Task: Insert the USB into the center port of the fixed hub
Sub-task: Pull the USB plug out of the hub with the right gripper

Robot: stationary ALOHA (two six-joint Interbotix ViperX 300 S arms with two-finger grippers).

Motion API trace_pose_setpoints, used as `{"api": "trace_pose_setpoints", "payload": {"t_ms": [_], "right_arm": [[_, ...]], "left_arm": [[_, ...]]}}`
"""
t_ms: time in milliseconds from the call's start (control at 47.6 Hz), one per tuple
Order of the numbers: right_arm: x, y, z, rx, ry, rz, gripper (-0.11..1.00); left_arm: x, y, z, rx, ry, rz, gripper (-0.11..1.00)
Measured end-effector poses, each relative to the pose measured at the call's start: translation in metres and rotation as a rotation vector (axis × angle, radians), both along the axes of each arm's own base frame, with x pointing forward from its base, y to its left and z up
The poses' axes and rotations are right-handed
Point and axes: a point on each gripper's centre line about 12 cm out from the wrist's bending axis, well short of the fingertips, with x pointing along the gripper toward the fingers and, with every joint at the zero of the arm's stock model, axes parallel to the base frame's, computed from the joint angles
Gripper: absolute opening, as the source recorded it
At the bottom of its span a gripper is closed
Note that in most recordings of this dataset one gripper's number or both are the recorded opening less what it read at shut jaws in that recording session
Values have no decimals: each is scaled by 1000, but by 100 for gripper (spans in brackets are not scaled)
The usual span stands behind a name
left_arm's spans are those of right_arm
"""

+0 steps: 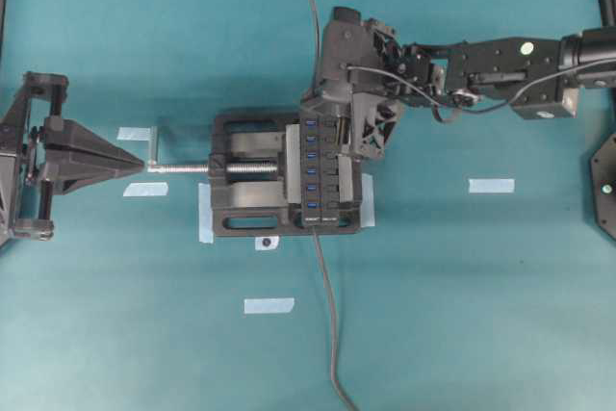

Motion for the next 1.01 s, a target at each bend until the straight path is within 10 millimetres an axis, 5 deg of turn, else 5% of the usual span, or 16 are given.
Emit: {"api": "trace_pose_setpoints", "payload": {"t_ms": [420,1008], "right_arm": [[-2,5,24,10,-41,-4,10],[-4,32,34,50,-14,34,10]], "left_arm": [[0,0,1,1,-5,0,0],[0,0,0,0,-3,2,0]]}}
